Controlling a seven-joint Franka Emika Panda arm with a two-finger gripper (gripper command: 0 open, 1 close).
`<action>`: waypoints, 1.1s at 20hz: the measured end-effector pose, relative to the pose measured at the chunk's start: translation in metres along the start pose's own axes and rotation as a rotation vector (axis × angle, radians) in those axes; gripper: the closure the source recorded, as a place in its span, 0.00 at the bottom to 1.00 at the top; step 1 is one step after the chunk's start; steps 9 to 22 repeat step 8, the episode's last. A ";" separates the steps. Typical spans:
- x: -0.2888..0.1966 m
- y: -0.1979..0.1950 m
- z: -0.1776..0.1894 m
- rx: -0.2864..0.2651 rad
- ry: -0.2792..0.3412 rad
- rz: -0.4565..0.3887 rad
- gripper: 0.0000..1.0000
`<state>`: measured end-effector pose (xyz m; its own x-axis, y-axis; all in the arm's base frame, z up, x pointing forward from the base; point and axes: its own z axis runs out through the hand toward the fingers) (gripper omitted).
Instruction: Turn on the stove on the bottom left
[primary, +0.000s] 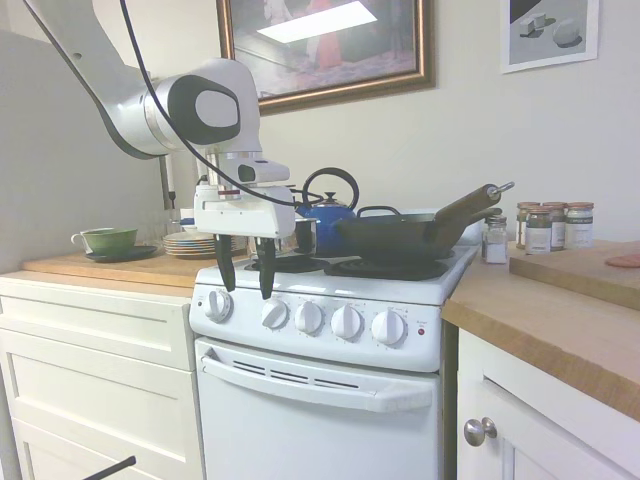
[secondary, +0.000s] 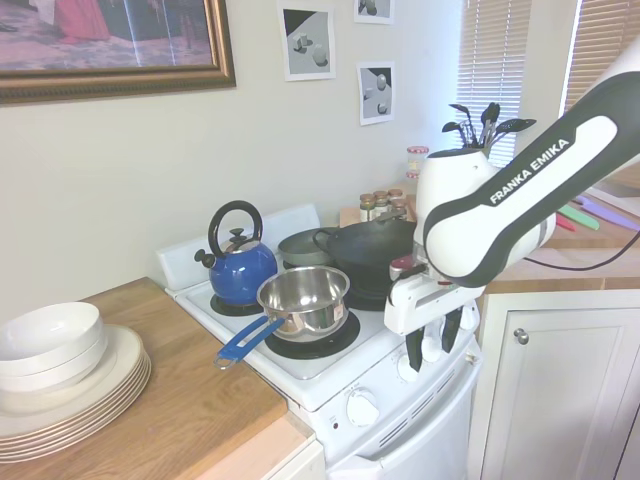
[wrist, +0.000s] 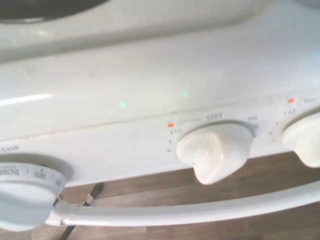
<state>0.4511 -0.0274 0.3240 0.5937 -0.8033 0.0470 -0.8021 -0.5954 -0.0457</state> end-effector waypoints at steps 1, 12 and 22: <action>0.000 0.001 0.000 -0.001 0.000 0.001 0.00; 0.000 0.004 -0.002 0.003 0.004 0.005 0.00; 0.000 0.004 -0.002 0.003 0.004 0.005 0.00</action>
